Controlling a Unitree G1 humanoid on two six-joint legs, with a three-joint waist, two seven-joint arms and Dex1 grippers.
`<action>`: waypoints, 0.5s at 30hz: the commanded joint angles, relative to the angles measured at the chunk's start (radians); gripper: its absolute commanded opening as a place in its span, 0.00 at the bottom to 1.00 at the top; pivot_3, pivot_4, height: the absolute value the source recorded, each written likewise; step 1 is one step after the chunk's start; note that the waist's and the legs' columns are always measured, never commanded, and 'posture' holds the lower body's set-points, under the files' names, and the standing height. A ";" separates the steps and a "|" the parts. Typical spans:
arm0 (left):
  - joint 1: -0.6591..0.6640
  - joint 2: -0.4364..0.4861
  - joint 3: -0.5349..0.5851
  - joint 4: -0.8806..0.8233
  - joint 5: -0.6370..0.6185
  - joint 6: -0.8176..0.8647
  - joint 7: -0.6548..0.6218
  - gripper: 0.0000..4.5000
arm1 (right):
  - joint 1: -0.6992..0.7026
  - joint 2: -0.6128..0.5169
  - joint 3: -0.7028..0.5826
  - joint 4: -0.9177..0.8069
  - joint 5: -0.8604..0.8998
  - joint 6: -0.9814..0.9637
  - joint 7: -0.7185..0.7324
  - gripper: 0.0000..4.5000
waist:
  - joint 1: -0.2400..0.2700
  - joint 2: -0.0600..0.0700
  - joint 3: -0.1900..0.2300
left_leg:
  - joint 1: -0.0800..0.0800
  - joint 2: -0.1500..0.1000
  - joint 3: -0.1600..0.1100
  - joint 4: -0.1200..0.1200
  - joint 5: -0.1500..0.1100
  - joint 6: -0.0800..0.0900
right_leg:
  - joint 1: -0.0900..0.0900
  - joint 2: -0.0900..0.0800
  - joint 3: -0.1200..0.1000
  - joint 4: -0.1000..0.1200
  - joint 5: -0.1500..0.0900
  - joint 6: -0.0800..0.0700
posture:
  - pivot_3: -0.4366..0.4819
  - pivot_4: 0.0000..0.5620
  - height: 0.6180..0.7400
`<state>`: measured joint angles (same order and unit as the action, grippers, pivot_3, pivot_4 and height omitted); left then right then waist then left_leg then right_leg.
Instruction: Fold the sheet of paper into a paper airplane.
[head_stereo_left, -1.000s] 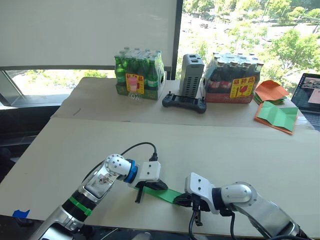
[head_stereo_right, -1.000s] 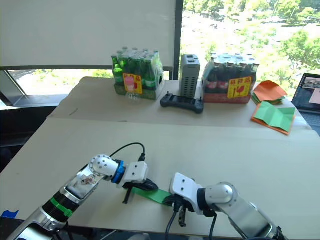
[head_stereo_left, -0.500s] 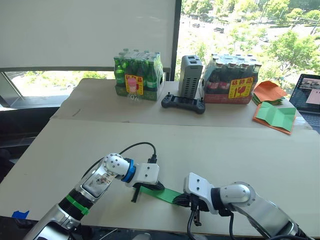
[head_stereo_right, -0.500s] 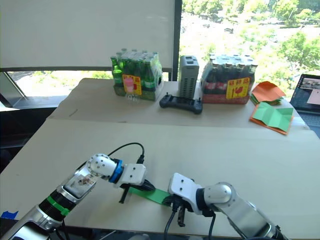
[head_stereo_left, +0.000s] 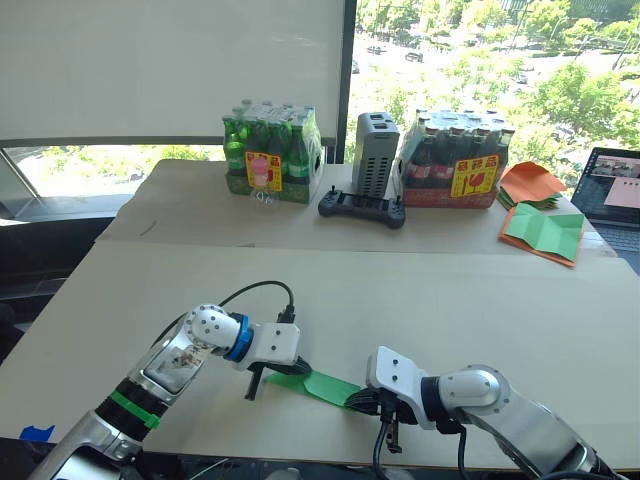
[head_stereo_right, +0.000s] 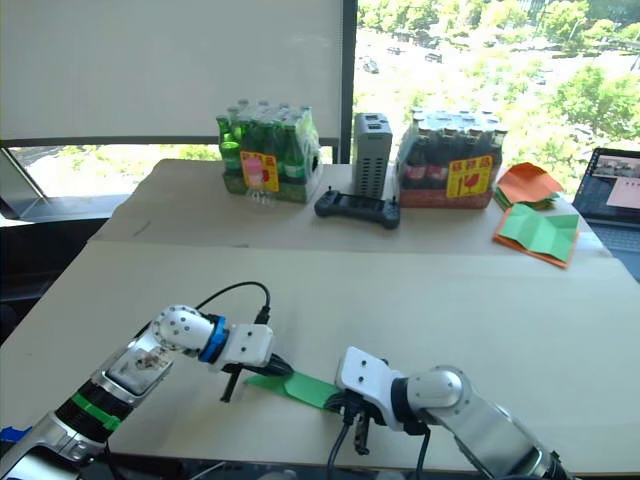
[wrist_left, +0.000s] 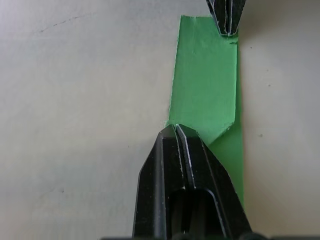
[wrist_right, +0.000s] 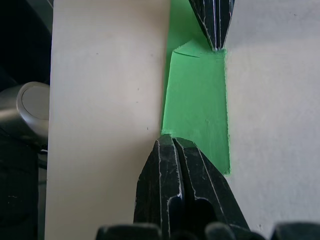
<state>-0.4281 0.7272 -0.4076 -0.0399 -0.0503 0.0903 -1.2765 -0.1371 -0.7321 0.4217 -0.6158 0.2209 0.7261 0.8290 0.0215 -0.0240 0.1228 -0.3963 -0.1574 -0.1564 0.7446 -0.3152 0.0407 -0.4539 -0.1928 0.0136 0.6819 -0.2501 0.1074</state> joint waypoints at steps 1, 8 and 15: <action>0.057 0.060 -0.010 0.054 0.054 0.023 -0.007 0.00 | 0.018 -0.026 0.026 0.042 -0.013 0.043 0.007 0.01 | -0.002 0.001 -0.002 | 0.001 0.000 0.000 0.000 0.000 0.000 | 0.000 0.000 0.000 0.000 0.000 0.000 | 0.48 0.27 0.47; 0.078 0.094 0.032 0.050 0.054 0.019 0.003 0.00 | 0.012 -0.026 0.027 0.050 -0.015 0.037 0.015 0.01 | -0.002 0.002 -0.002 | 0.009 0.000 0.000 -0.007 -0.003 0.005 | 0.004 0.000 0.000 -0.002 0.000 0.000 | 0.48 0.27 0.47; 0.089 0.095 0.088 0.033 0.031 0.026 0.033 0.00 | 0.001 -0.017 0.027 0.053 -0.016 0.032 0.017 0.01 | -0.003 0.002 -0.002 | 0.009 0.000 0.000 -0.008 -0.003 0.005 | 0.003 0.000 0.000 -0.002 0.000 0.000 | 0.48 0.27 0.47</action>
<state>-0.3640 0.7966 -0.3250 -0.0401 -0.0499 0.0895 -1.2545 -0.1502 -0.7321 0.4249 -0.6002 0.2208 0.7259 0.8452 0.0189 -0.0220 0.1204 -0.3873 -0.1576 -0.1564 0.7366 -0.3179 0.0454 -0.4507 -0.1931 0.0140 0.6801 -0.2505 0.1076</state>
